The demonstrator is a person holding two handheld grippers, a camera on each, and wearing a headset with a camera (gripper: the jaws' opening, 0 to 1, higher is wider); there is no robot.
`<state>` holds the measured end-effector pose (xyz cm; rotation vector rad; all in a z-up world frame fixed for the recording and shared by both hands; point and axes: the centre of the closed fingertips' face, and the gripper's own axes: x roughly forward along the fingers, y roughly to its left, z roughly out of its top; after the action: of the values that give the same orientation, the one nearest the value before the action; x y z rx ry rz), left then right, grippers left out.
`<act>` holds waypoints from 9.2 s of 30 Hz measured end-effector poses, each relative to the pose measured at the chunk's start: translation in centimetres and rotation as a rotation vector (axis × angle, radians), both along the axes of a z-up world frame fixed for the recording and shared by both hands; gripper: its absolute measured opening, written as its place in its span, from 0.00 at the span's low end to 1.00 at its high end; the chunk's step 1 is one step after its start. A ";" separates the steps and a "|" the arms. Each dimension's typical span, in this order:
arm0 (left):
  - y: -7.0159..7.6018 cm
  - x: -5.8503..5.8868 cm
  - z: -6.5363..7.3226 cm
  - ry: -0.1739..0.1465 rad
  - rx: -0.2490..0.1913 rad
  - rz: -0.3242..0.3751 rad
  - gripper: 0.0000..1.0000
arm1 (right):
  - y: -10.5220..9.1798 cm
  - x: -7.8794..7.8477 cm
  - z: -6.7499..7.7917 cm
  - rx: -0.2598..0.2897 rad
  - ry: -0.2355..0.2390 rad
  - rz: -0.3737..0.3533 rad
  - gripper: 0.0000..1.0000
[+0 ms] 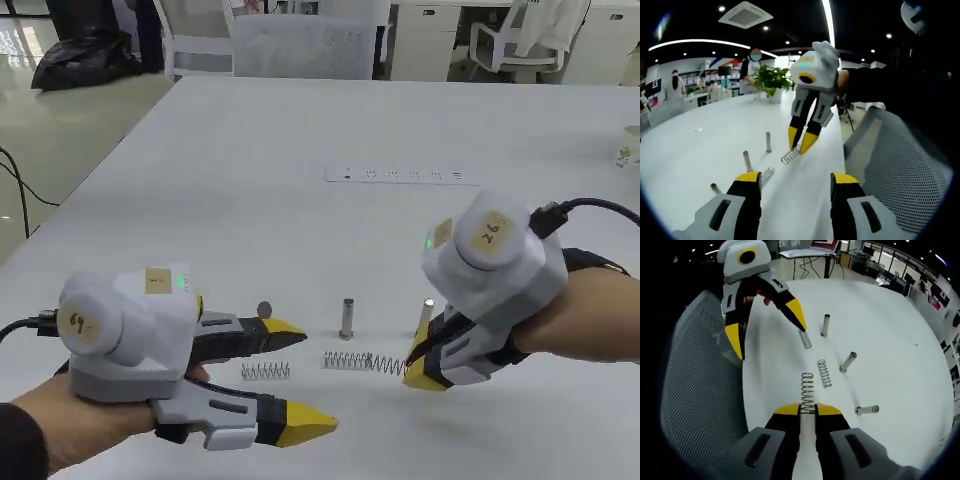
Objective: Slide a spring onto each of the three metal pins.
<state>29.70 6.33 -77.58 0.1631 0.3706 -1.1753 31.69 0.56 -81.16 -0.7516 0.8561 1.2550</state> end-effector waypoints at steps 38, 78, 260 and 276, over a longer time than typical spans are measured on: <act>-2.5 -0.8 -0.8 -0.082 0.062 -0.134 0.17 | 2.4 -2.9 1.5 -0.006 -0.004 0.190 0.08; -2.2 -0.8 -1.2 -0.142 0.106 -0.154 0.02 | 5.3 -3.8 5.6 0.126 -0.031 0.219 0.07; 8.0 0.3 -2.7 0.003 -0.057 0.292 0.59 | -3.2 8.9 -2.3 -0.137 0.032 -0.081 0.08; 7.7 -0.2 -2.8 0.008 -0.061 0.292 0.58 | -3.3 9.3 -3.5 -0.137 0.030 -0.094 0.09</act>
<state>29.55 14.05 -80.36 0.0485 0.3523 -0.8979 40.98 -2.70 -84.68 -0.7934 0.9983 1.1353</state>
